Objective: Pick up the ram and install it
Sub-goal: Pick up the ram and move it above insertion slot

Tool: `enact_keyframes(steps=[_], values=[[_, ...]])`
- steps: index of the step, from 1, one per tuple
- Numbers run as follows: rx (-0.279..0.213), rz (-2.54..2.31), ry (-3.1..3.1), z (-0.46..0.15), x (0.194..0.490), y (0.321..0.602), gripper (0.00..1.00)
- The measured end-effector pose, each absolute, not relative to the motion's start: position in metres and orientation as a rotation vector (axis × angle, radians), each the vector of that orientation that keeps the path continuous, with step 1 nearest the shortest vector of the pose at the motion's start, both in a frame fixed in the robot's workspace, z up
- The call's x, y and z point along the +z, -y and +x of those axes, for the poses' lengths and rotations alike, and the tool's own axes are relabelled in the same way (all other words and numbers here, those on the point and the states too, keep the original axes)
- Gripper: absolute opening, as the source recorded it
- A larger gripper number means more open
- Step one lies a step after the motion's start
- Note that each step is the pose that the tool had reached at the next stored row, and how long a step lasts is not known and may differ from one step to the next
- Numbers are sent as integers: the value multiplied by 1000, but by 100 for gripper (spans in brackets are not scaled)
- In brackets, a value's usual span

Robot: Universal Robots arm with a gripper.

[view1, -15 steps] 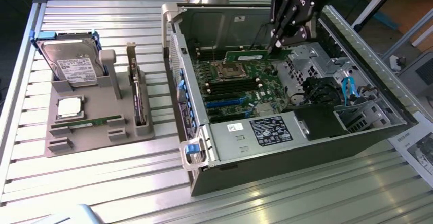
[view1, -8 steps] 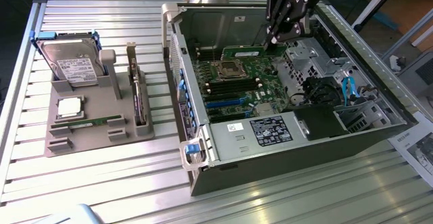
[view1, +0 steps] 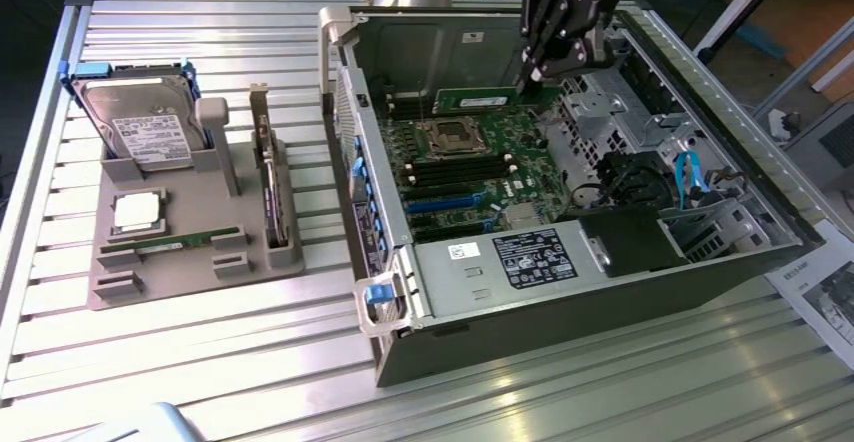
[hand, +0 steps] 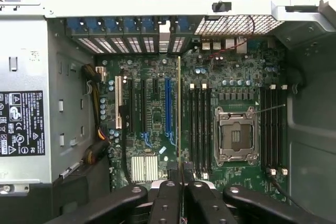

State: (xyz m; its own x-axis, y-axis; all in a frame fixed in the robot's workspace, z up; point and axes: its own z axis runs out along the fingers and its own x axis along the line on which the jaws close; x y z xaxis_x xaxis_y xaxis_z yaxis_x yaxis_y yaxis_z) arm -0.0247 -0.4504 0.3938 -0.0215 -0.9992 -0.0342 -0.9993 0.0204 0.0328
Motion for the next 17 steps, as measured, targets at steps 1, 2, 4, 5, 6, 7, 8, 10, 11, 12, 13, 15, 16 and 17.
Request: enact_keyframes(steps=[1,2,4,5,6,7,8,10,11,12,13,15,16,17], values=[[74,-2197,-2243,-25,394,447,12],[74,-2197,-2243,-25,394,442,12],[74,-2197,-2243,-25,393,438,12],[74,-2197,-2243,-25,393,437,12],[74,-2197,-2242,-25,393,437,12],[74,-2197,-2243,-25,393,437,12],[74,-2196,-2243,-25,393,437,12],[74,-2197,-2243,-25,391,437,12],[74,-2197,-2243,-25,390,437,12],[74,-2197,-2243,-25,388,437,12],[74,-2197,-2243,-25,387,437,12],[74,-2197,-2243,-25,385,437,12],[74,-2197,-2243,-25,385,437,12],[74,-2197,-2243,-25,385,437,12]])
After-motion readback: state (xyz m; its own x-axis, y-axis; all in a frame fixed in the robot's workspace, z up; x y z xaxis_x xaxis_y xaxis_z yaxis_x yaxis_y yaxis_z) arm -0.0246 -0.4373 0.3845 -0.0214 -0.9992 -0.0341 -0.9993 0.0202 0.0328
